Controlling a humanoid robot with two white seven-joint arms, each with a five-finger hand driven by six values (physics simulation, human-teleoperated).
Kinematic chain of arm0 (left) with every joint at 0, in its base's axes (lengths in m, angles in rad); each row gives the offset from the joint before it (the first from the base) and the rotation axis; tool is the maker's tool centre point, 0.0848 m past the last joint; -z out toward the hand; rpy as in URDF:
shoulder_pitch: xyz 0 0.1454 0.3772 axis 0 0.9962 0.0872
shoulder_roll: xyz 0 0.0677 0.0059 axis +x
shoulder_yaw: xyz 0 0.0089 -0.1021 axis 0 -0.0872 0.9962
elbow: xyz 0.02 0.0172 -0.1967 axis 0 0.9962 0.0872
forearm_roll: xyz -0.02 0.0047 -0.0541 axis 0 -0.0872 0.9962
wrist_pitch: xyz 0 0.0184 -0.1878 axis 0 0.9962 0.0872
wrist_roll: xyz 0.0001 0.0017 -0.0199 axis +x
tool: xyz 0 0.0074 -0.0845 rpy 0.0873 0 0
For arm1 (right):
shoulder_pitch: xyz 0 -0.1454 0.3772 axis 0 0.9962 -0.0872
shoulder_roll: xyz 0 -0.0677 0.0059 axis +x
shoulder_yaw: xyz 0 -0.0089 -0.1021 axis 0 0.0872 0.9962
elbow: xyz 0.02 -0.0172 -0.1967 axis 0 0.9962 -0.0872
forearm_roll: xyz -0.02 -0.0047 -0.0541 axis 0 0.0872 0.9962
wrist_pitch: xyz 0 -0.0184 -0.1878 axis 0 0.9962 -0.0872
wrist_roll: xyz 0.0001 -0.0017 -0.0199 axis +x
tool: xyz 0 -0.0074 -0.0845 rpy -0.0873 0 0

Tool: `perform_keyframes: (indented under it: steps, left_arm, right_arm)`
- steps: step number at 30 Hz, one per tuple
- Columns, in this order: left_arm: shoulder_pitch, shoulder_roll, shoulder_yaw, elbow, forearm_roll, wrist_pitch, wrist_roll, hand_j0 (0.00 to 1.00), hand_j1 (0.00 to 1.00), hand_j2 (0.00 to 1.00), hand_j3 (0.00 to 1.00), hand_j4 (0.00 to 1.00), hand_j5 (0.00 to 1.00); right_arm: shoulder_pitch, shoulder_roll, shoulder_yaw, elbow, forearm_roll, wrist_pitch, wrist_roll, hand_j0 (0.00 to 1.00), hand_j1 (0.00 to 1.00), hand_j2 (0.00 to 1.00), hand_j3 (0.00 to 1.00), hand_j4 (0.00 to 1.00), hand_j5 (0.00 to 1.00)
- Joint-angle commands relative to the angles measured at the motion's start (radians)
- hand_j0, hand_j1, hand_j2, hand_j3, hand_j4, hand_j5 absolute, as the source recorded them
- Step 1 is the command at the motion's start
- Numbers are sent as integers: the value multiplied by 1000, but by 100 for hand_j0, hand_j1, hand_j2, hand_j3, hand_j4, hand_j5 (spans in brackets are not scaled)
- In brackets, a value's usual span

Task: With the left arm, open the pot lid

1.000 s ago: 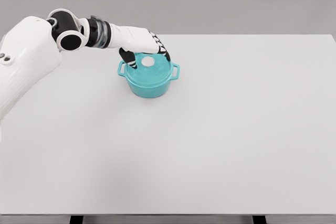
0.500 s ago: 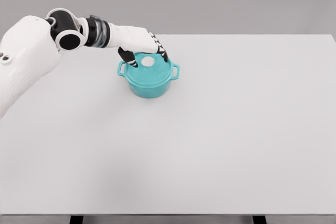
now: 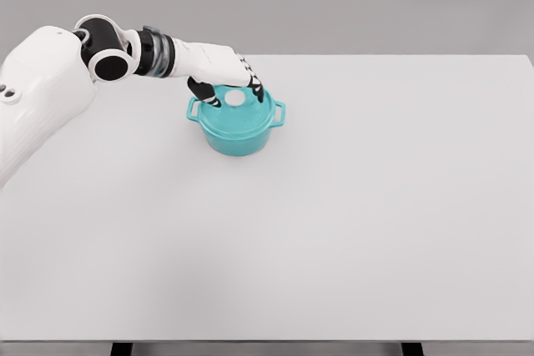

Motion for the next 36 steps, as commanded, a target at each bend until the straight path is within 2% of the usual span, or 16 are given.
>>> perform_keyframes:
  steps: [1, 10, 27, 36]
  left_arm:
    - [0, 2, 0, 1, 2, 3, 0, 71, 71, 71, 71, 71, 71]
    - [2, 5, -1, 1, 1, 3, 0, 71, 71, 71, 71, 71, 71]
    - [2, 5, -1, 0, -11, 3, 0, 56, 56, 56, 56, 56, 56]
    - [2, 3, 0, 0, -10, 3, 0, 53, 53, 53, 53, 53, 53]
  right_arm:
    - [0, 0, 0, 0, 0, 0, 0, 100, 100, 100, 100, 100, 100]
    - [0, 0, 0, 0, 0, 0, 0, 100, 100, 100, 100, 100, 100]
    - [0, 0, -1, 0, 0, 0, 0, 100, 100, 100, 100, 100, 100]
    - [0, 0, 0, 0, 0, 0, 0, 100, 100, 100, 100, 100, 100]
